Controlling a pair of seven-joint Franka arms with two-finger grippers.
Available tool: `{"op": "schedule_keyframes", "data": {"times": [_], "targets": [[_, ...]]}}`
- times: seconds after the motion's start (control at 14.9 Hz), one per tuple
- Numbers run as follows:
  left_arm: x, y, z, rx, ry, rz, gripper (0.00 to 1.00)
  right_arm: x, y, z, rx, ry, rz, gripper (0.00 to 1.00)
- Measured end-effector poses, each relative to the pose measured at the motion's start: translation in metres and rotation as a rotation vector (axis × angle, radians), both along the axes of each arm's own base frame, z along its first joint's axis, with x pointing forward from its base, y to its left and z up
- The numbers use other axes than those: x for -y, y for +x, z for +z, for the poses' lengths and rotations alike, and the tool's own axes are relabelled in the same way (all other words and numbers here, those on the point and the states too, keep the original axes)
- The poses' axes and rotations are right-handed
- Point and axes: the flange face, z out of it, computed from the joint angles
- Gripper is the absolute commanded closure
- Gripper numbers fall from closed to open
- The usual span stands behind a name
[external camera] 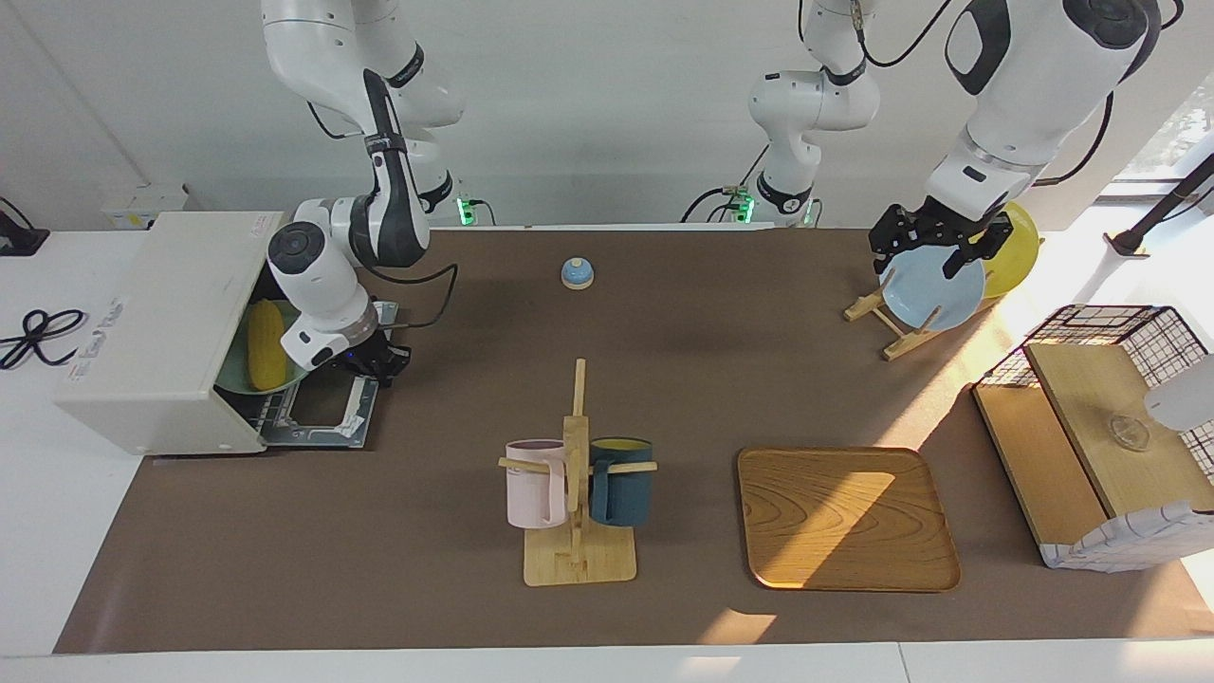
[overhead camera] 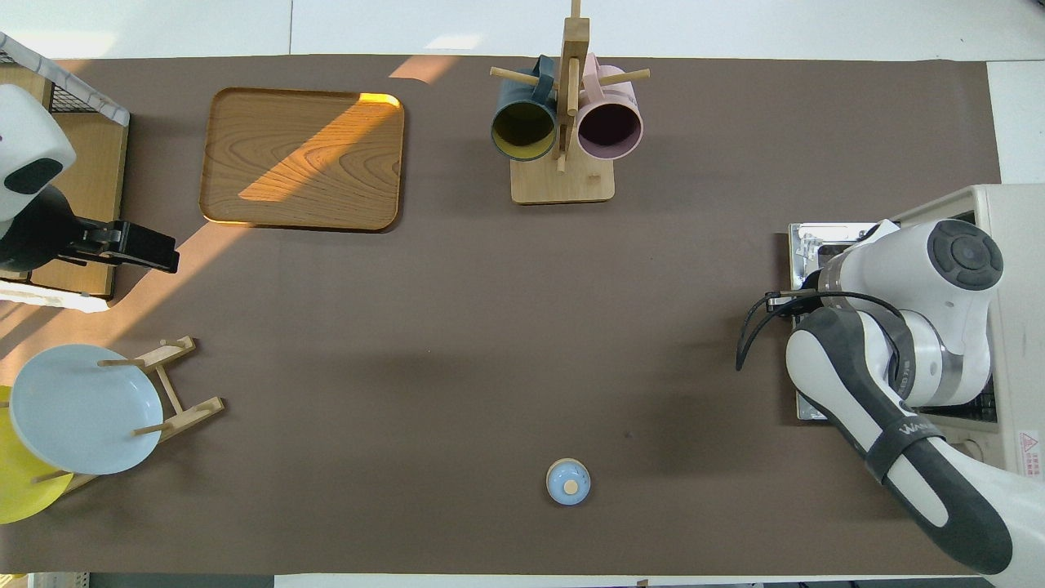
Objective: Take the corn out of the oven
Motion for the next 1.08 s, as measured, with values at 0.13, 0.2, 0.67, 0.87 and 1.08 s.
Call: {"op": "schedule_keyframes", "data": {"times": [0.13,0.2,0.67,0.87,1.08], "targets": [[0.000,0.000,0.000,0.000,0.000,0.000,0.00,-0.003,0.004,0.011,-0.039,-0.003,-0.024,0.71],[0.000,0.000,0.000,0.000,0.000,0.000,0.00,-0.008,0.009,0.022,-0.057,-0.005,-0.031,0.66],[0.000,0.000,0.000,0.000,0.000,0.000,0.00,0.023,0.010,0.086,-0.137,-0.051,-0.024,0.60],[0.000,0.000,0.000,0.000,0.000,0.000,0.00,0.052,0.007,0.086,-0.147,-0.049,-0.002,0.60],[0.000,0.000,0.000,0.000,0.000,0.000,0.00,0.060,0.004,0.083,-0.156,-0.064,0.015,0.60]]}}
